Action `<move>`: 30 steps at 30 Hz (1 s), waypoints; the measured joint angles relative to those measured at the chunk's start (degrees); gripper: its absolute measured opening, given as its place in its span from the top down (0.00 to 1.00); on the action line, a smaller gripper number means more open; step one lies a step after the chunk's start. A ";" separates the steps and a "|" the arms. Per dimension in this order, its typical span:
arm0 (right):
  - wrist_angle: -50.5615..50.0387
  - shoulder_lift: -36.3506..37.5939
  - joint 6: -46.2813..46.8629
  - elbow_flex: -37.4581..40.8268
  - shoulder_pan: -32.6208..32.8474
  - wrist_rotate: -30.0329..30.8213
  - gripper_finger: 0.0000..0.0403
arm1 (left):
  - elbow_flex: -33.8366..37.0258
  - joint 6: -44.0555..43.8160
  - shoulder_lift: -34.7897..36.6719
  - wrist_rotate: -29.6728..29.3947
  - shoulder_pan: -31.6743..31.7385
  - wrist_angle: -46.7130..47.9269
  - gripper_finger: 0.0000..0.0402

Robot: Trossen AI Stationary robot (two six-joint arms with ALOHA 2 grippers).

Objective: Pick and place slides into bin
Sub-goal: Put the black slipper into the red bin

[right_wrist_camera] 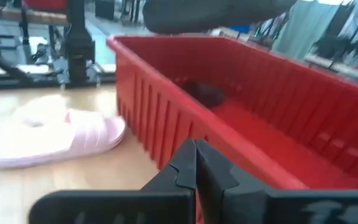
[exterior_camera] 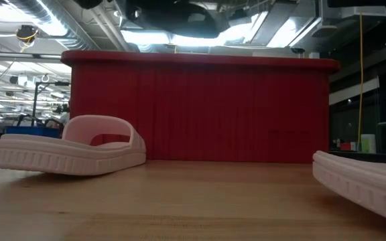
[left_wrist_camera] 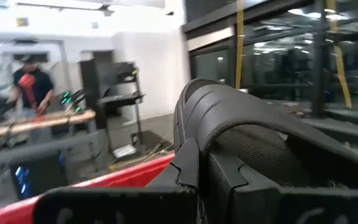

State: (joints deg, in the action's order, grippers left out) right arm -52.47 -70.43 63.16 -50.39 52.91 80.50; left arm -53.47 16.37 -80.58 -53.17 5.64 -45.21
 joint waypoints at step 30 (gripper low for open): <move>2.26 0.06 -3.28 -0.02 -5.12 -2.64 0.98 | -0.07 -17.32 -5.95 -7.35 5.02 -0.01 0.99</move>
State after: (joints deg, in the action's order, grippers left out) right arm -50.21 -70.37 59.87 -50.41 47.79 77.87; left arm -53.54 -0.95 -86.52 -60.52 10.67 -45.22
